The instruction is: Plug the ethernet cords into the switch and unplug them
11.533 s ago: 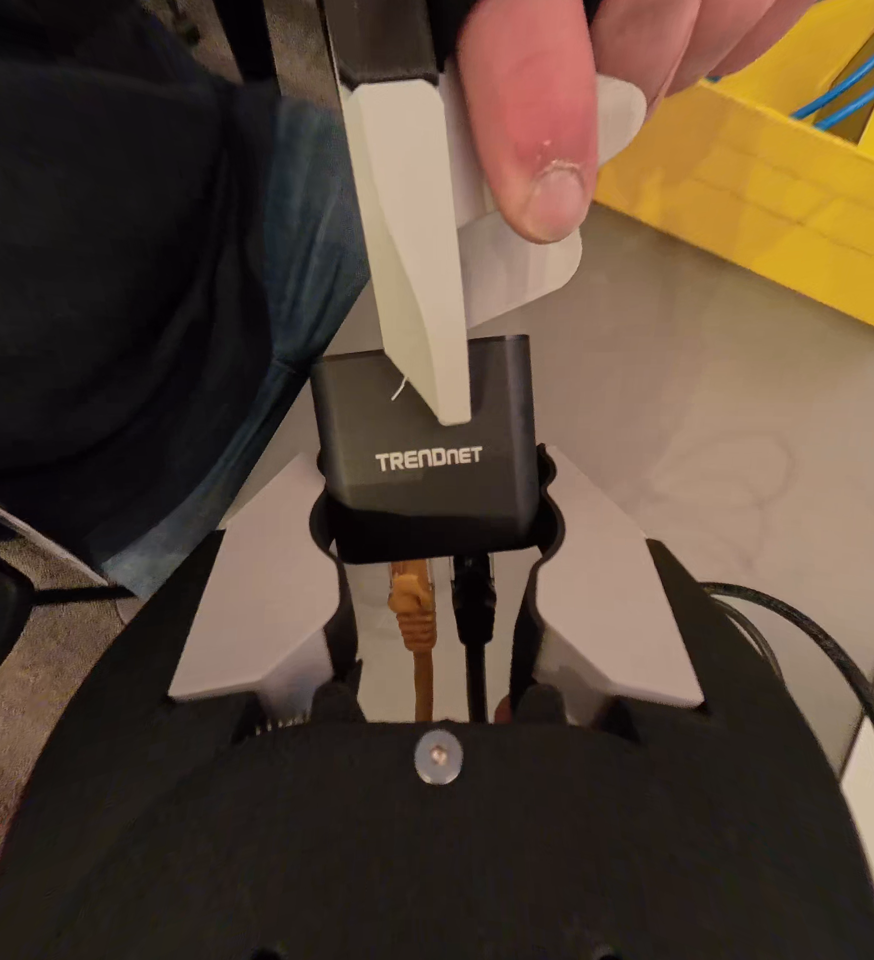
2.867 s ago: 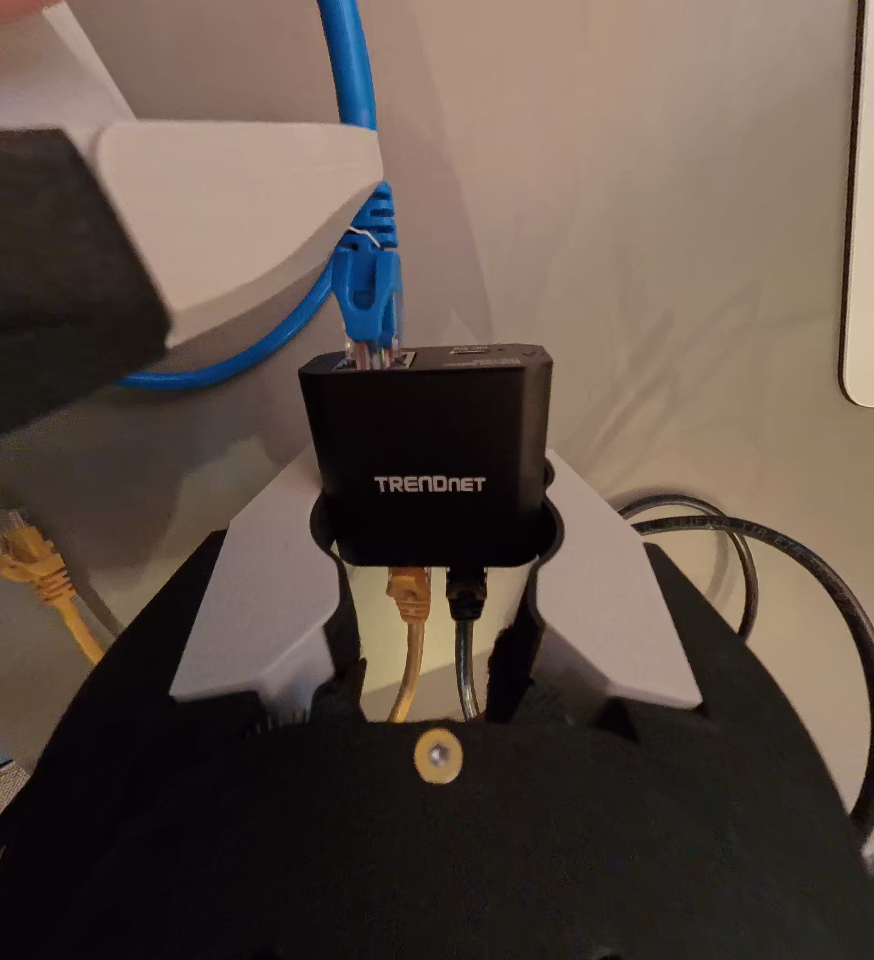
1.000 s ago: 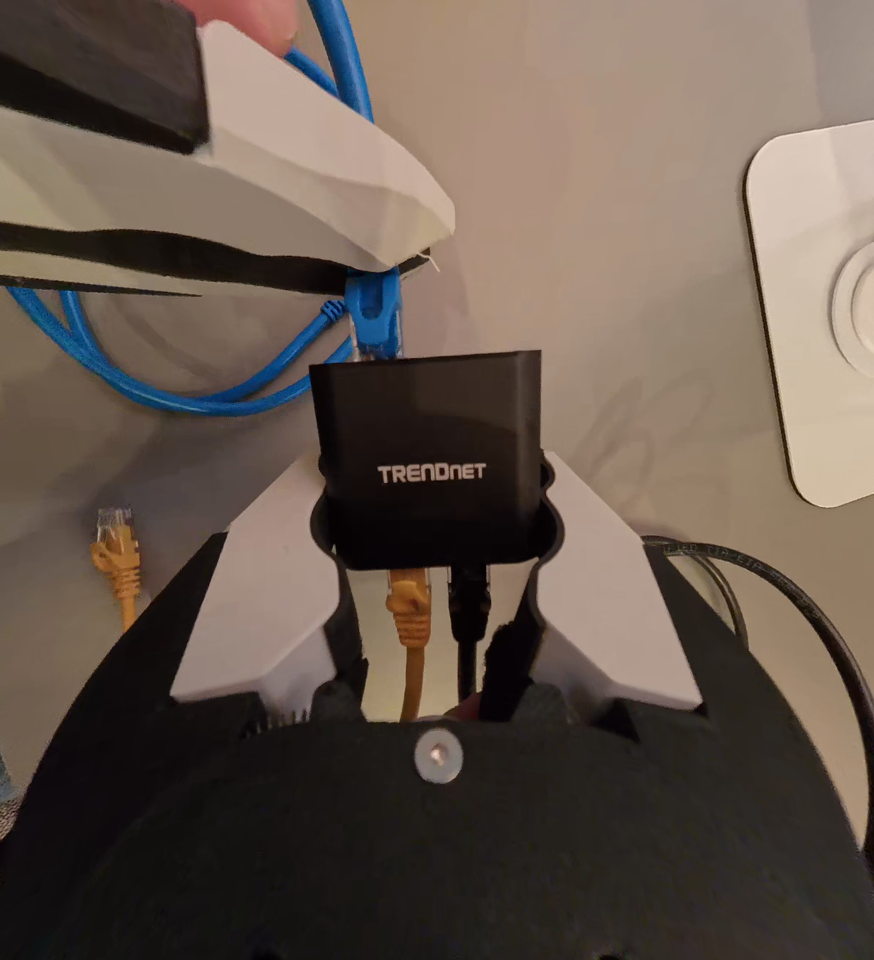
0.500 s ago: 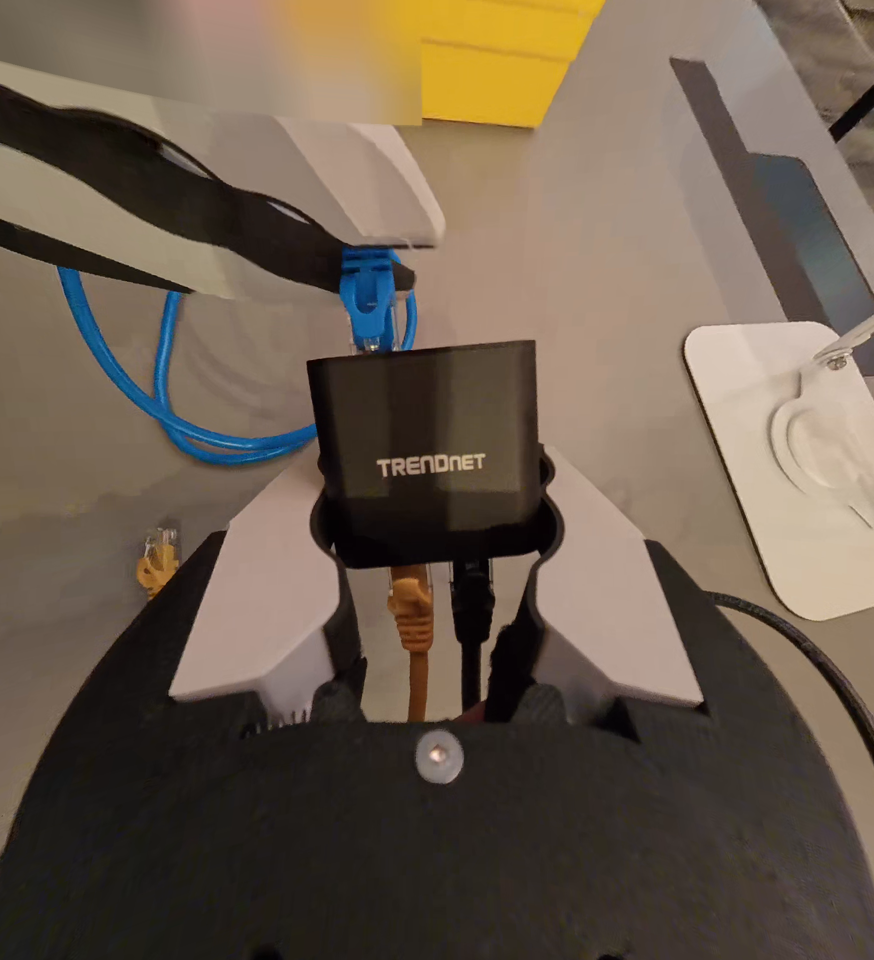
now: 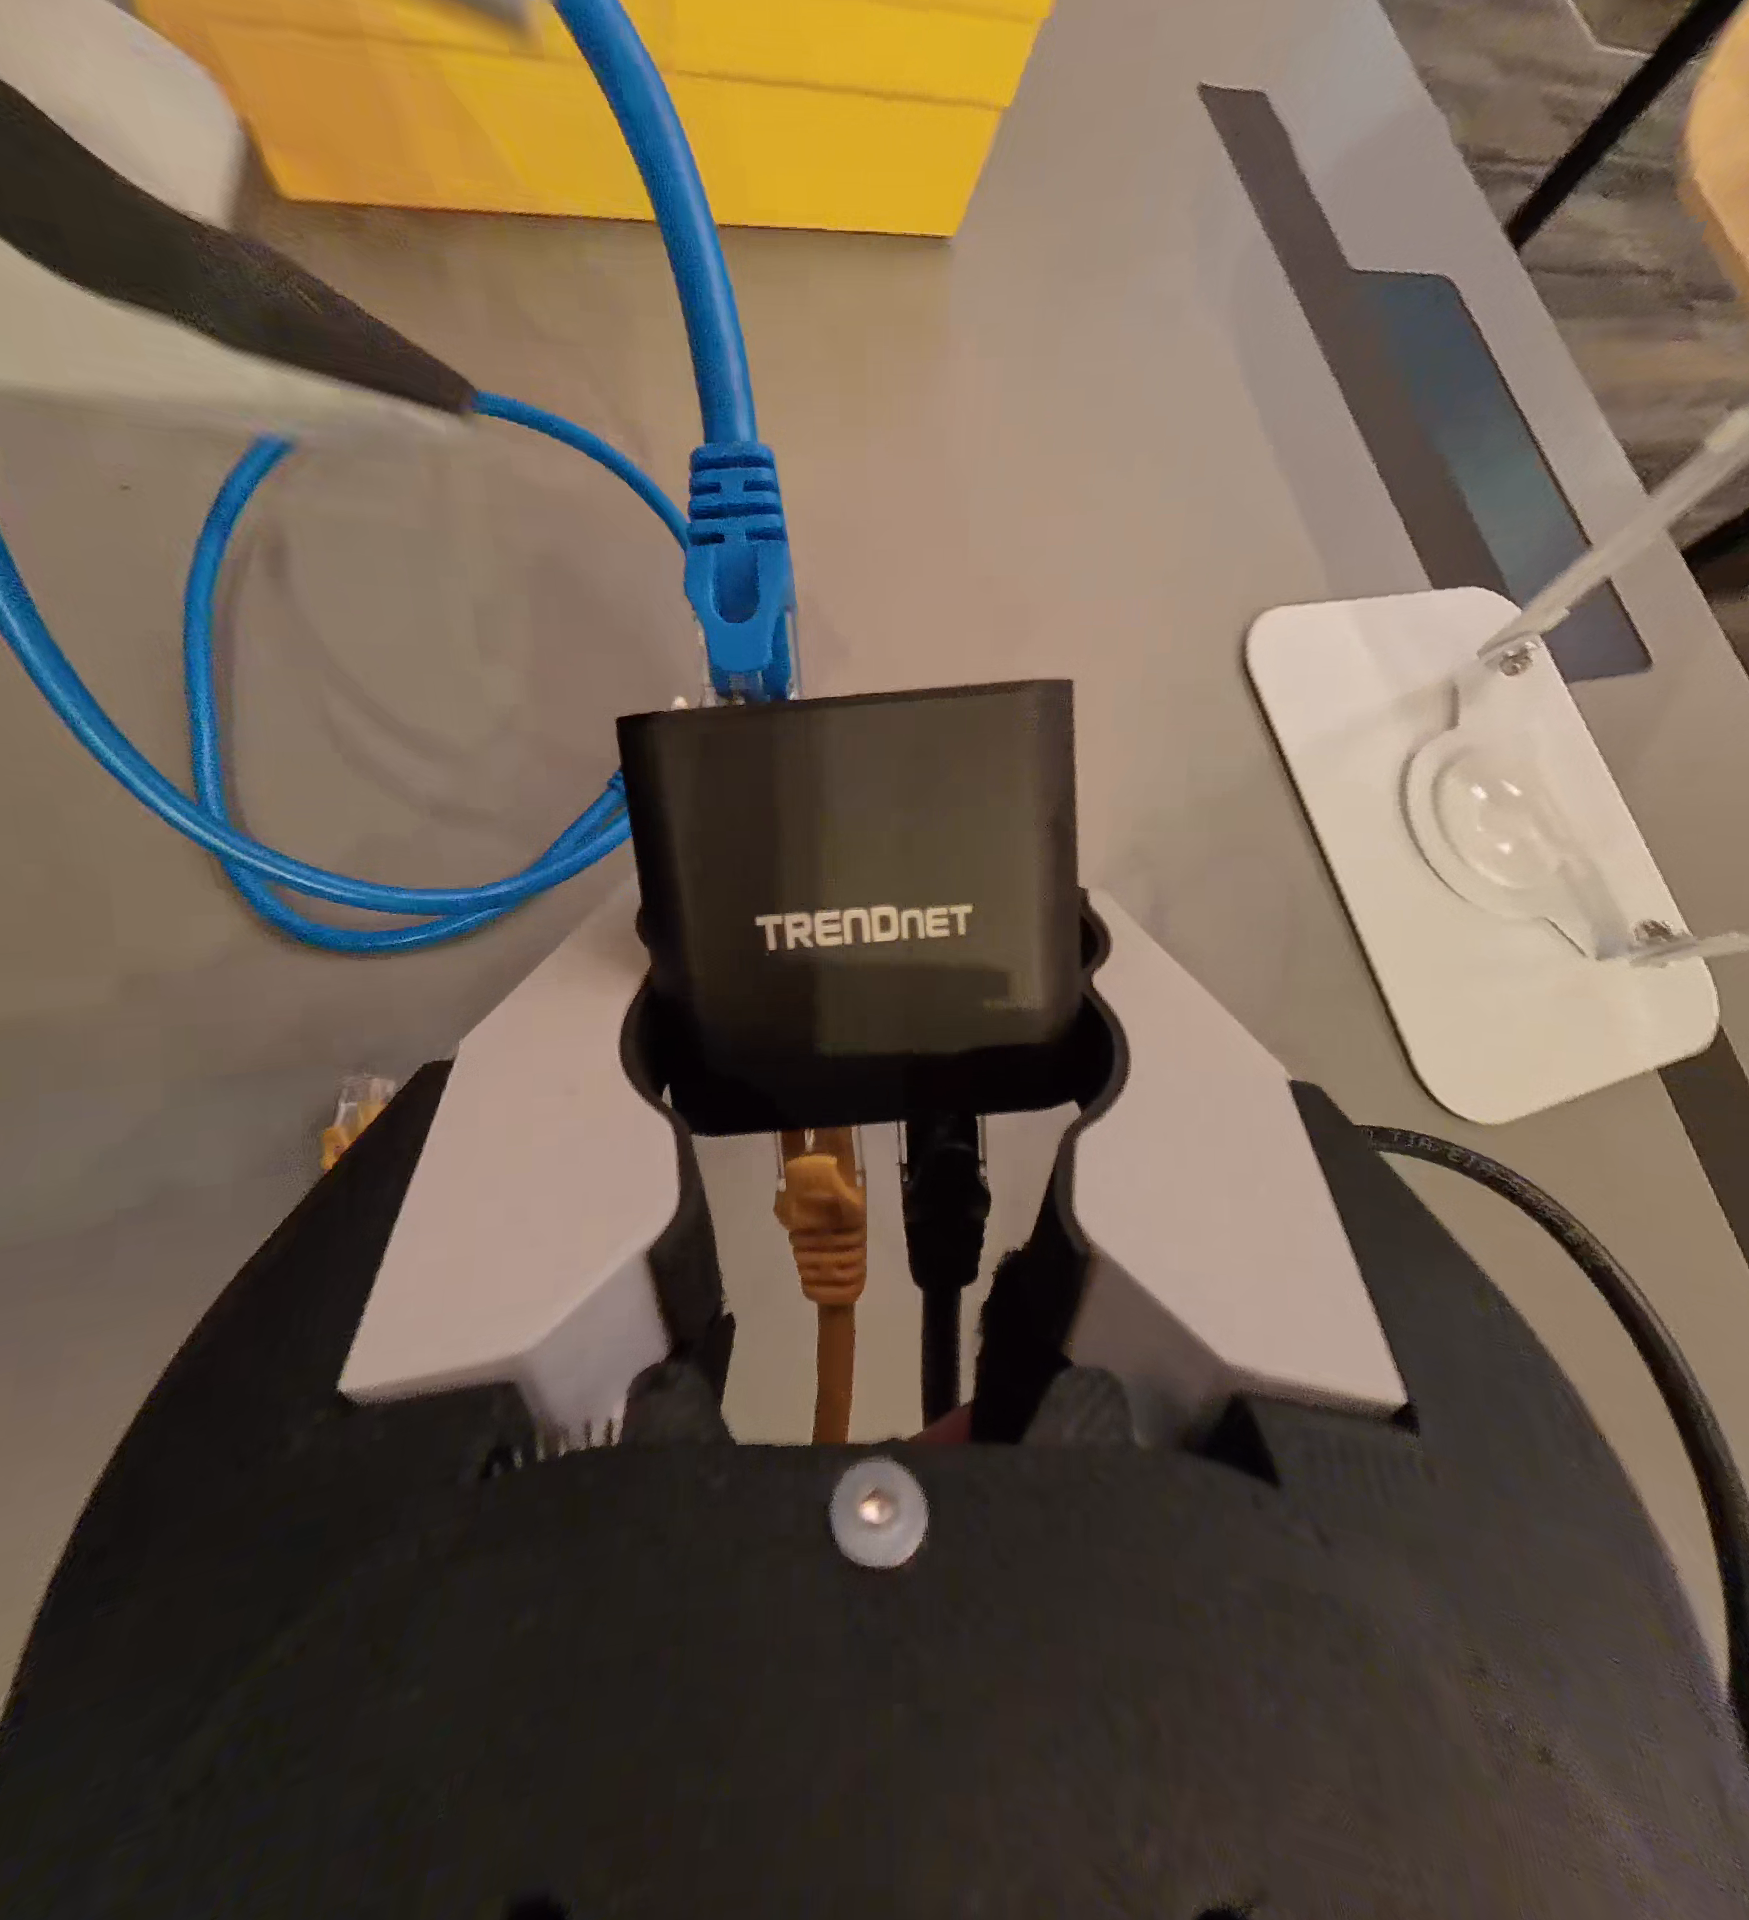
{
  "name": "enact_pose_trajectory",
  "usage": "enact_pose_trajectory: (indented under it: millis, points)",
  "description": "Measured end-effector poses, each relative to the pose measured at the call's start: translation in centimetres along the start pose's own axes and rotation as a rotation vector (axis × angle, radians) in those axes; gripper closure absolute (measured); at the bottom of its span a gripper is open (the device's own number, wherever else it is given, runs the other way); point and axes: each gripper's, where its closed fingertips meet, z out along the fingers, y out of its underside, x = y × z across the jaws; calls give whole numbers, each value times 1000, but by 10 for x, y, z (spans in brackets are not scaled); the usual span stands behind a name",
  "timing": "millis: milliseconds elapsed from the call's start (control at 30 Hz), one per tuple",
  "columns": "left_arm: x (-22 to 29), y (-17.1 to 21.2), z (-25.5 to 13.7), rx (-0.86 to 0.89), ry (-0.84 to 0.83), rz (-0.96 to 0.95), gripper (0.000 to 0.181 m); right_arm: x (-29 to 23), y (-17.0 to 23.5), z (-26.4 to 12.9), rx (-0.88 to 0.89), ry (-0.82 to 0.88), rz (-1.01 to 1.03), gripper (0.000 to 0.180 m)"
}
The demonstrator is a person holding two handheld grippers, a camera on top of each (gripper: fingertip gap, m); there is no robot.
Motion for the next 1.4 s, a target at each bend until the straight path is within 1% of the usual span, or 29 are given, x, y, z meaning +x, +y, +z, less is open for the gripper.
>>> enact_pose_trajectory:
  millis: [100, 167, 233, 333, 467, 600, 700, 800, 867, 1000, 1067, 1100, 1133, 1200, 1233, 1333, 1400]
  points:
    - [-22, 8, -19, 20, -68, -102, 142, 18, -2, -13, -1, 67, 51, 107]
    - [-33, 15, -32, 43, -101, -183, 143, 31, -8, -25, 14, 109, 86, 107]
    - [-42, 22, -45, 60, -148, -246, 142, 46, -17, -42, 37, 157, 117, 107]
    - [-46, 33, -61, 66, -206, -285, 143, 75, -32, -71, 69, 236, 154, 107]
    - [-23, 53, -62, 23, -181, -322, 143, 123, -54, -131, 124, 353, 202, 108]
    - [8, 68, -52, -10, -112, -352, 143, 178, -65, -213, 279, 493, 324, 108]
    - [22, 71, -45, -20, -73, -345, 143, 208, -40, -267, 381, 610, 437, 107]
    - [33, 70, -40, -18, -37, -358, 143, 224, 13, -299, 467, 720, 566, 108]
    - [39, 70, -37, -24, -20, -347, 143, 226, 57, -305, 518, 772, 672, 107]
    - [52, 68, -32, -32, 19, -340, 142, 220, 132, -296, 688, 808, 852, 107]
    - [58, 68, -31, -40, 33, -327, 141, 217, 159, -292, 781, 802, 937, 108]
    - [61, 68, -30, -44, 42, -321, 141, 216, 169, -289, 806, 793, 970, 108]
    - [64, 68, -28, -47, 52, -317, 141, 216, 178, -283, 794, 792, 989, 108]
    - [70, 69, -26, -56, 68, -309, 141, 214, 188, -272, 714, 796, 974, 108]
    - [73, 69, -25, -60, 74, -303, 141, 214, 185, -271, 691, 790, 955, 108]
    - [82, 69, -22, -67, 102, -288, 141, 218, 162, -284, 632, 780, 884, 108]
    - [87, 69, -20, -73, 115, -278, 141, 222, 139, -298, 584, 752, 840, 107]
